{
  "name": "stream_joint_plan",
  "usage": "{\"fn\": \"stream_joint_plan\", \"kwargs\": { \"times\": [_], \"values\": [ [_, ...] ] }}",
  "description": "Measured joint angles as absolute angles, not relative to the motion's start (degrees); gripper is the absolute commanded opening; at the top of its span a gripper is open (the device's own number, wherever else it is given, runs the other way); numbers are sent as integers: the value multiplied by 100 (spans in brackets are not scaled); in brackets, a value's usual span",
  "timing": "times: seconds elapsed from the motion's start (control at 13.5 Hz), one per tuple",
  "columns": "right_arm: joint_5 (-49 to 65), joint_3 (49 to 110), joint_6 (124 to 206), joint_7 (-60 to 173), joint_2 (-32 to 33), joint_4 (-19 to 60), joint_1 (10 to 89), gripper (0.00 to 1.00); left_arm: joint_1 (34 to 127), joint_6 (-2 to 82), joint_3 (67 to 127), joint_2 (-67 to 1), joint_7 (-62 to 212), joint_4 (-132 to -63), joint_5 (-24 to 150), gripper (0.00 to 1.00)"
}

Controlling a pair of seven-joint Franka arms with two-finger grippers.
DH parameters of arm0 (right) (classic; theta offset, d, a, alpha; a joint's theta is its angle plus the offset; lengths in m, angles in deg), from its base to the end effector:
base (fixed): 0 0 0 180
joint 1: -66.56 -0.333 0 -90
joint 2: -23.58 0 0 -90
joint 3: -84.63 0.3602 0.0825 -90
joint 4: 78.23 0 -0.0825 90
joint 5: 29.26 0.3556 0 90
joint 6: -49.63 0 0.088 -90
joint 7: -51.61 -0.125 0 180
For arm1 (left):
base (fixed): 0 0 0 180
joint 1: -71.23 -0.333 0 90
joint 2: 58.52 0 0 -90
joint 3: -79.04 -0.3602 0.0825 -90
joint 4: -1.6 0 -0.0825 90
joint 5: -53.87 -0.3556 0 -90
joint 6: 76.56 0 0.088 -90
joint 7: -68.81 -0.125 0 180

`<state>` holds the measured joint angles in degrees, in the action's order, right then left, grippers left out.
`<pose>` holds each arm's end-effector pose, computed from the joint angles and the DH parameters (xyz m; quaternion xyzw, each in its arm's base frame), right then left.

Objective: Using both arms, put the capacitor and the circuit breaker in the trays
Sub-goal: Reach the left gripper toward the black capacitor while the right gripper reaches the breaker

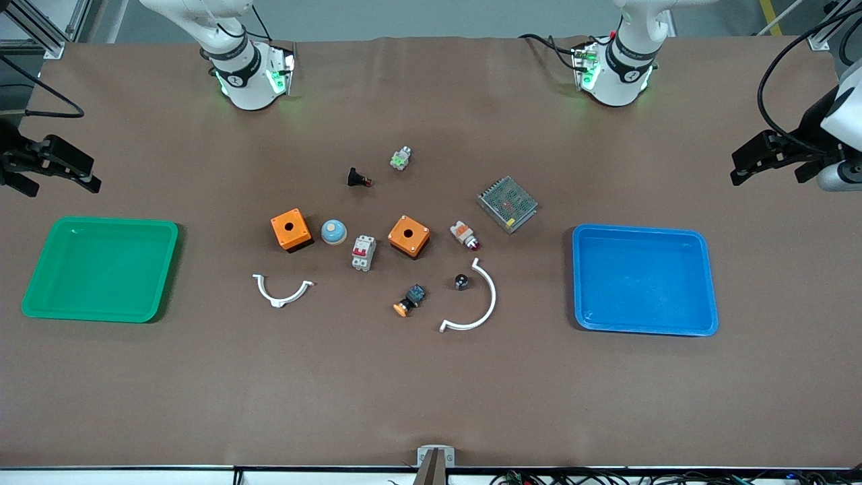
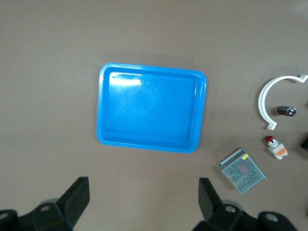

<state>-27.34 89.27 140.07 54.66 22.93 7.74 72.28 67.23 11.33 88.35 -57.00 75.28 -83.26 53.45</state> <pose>0.5328 -0.0062 0.6768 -0.9991 -0.0176 -0.0339 0.0160 0.5308 -0.0469 0.6732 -0.9999 -0.0104 -0.0134 0.0001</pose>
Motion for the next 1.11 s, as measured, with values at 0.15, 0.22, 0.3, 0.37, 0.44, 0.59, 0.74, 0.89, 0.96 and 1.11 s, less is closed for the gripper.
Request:
{"fn": "stream_joint_plan", "kwargs": {
  "times": [0.15,0.22,0.3,0.37,0.44,0.59,0.74,0.89,0.96,1.11],
  "values": [
    [-2734,8924,14007,5466,2293,774,7230,100,6723,1133,8836,-5673,7443,-8326,5383,100],
    [-2734,8922,14007,5466,2293,774,7231,100,6723,1133,8835,-5664,7389,-8326,5388,100],
    [-2734,8922,14007,5466,2293,774,7232,100,6723,1133,8835,-5657,7345,-8326,5388,100],
    [-2734,8922,14007,5466,2293,774,7232,100,6724,1133,8835,-5649,7333,-8327,5388,100],
    [-2734,8922,14007,5466,2293,774,7233,100,6730,1133,8836,-5628,7330,-8328,5388,100],
    [-2734,8921,14007,5466,2293,774,7236,100,6783,1137,8848,-5511,7330,-8333,5390,100],
    [-2734,8920,14007,5466,2293,774,7240,100,6992,1287,8878,-5274,7330,-8336,5391,100],
    [-2734,8921,14007,5466,2293,774,7242,100,7262,1627,8911,-4981,7354,-8342,5391,100],
    [-2734,8922,14007,5466,2293,774,7242,100,7404,1786,8920,-4802,7391,-8344,5391,100],
    [-2734,8925,14007,5466,2293,774,7242,100,7626,2083,8925,-4507,7625,-8332,5391,100]
  ]
}}
